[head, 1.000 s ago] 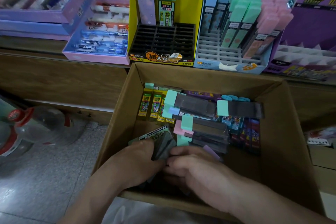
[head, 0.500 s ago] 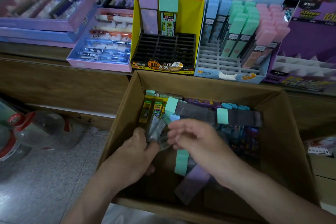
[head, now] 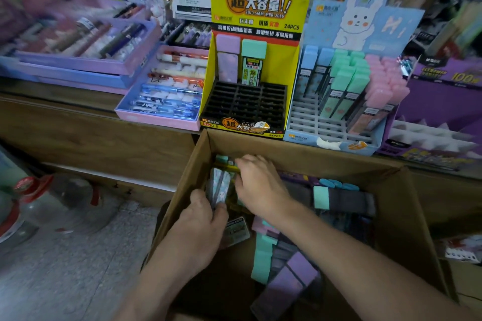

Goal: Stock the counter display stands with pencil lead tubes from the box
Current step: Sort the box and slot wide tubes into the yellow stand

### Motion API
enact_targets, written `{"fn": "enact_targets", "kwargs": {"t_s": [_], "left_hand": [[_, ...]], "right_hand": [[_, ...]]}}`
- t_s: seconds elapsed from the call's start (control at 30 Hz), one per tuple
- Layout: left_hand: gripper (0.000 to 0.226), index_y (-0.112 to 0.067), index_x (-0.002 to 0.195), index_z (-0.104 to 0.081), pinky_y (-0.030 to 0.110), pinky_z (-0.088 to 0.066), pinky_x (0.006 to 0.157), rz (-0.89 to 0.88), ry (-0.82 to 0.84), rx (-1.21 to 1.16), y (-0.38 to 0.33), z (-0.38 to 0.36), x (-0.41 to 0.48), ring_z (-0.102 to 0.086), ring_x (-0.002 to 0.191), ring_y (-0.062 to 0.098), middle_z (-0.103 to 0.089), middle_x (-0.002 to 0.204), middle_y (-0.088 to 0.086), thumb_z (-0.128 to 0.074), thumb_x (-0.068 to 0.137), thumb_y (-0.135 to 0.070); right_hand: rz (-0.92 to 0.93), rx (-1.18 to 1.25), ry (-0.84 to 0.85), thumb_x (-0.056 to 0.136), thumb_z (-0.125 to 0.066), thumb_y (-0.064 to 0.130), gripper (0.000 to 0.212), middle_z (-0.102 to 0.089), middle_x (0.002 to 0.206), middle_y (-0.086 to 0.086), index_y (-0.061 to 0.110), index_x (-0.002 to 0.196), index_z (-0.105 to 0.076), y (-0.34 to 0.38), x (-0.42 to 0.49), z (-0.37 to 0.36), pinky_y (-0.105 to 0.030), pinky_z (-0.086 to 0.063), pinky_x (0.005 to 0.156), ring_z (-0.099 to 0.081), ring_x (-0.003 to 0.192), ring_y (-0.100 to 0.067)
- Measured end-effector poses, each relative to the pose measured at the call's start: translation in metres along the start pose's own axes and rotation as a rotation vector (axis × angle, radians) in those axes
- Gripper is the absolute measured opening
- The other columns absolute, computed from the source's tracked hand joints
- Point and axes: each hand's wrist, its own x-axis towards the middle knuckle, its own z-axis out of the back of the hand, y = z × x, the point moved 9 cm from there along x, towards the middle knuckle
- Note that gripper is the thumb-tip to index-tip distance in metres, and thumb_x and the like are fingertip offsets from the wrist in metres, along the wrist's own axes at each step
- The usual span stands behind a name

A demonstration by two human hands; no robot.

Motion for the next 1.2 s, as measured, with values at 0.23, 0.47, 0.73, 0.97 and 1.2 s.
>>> {"fn": "enact_targets", "kwargs": {"t_s": [0.23,0.47,0.73,0.97,1.2], "left_hand": [[0.031,-0.007,0.104,-0.039,0.039,-0.049,0.071,-0.089,-0.038,0.112,-0.012,0.0,-0.005,-0.061,0.08,0.032,-0.058,0.083,0.007,-0.037,0.1,-0.038],[0.024,-0.013,0.095,-0.038,0.028,-0.037,0.06,-0.04,-0.056,0.063,-0.003,0.001,-0.004,-0.054,0.068,0.015,-0.054,0.078,-0.003,-0.042,0.102,-0.036],[0.016,-0.029,0.092,-0.044,0.022,-0.045,0.058,0.032,-0.006,-0.085,-0.003,0.006,-0.009,-0.065,0.065,0.001,-0.066,0.078,-0.001,-0.051,0.098,-0.042],[0.011,-0.048,0.085,-0.049,0.05,-0.06,0.074,-0.061,0.103,-0.287,-0.014,0.004,-0.006,-0.074,0.07,0.016,-0.074,0.079,-0.004,-0.053,0.079,-0.057],[0.016,-0.049,0.092,-0.056,0.052,-0.056,0.074,-0.187,0.117,-0.373,-0.045,0.013,-0.012,-0.071,0.075,0.023,-0.072,0.078,0.002,-0.053,0.079,-0.059]], "right_hand": [[-0.039,-0.143,0.013,0.09,-0.063,0.013,0.041,-0.052,0.124,-0.008,0.014,0.131,-0.061,0.004,0.004,-0.012,-0.044,-0.036,0.109,-0.045,0.12,-0.031],[-0.012,-0.369,-0.019,0.088,-0.064,0.007,0.035,-0.061,0.12,-0.012,0.011,0.123,-0.066,0.012,0.005,-0.013,-0.046,-0.039,0.1,-0.054,0.115,-0.034],[0.056,-0.267,-0.05,0.084,-0.069,0.007,0.031,-0.073,0.112,-0.007,0.016,0.113,-0.066,0.013,0.006,-0.009,-0.041,-0.046,0.096,-0.066,0.107,-0.029],[-0.101,0.45,-0.232,0.096,-0.066,0.022,0.019,-0.076,0.108,0.008,0.021,0.114,-0.074,-0.023,-0.003,0.022,-0.029,-0.057,0.086,-0.069,0.099,-0.009],[-0.092,0.793,-0.316,0.095,-0.071,0.019,0.007,-0.076,0.094,0.011,0.023,0.099,-0.075,-0.044,-0.029,0.061,-0.029,-0.059,0.084,-0.071,0.092,-0.005]]}}
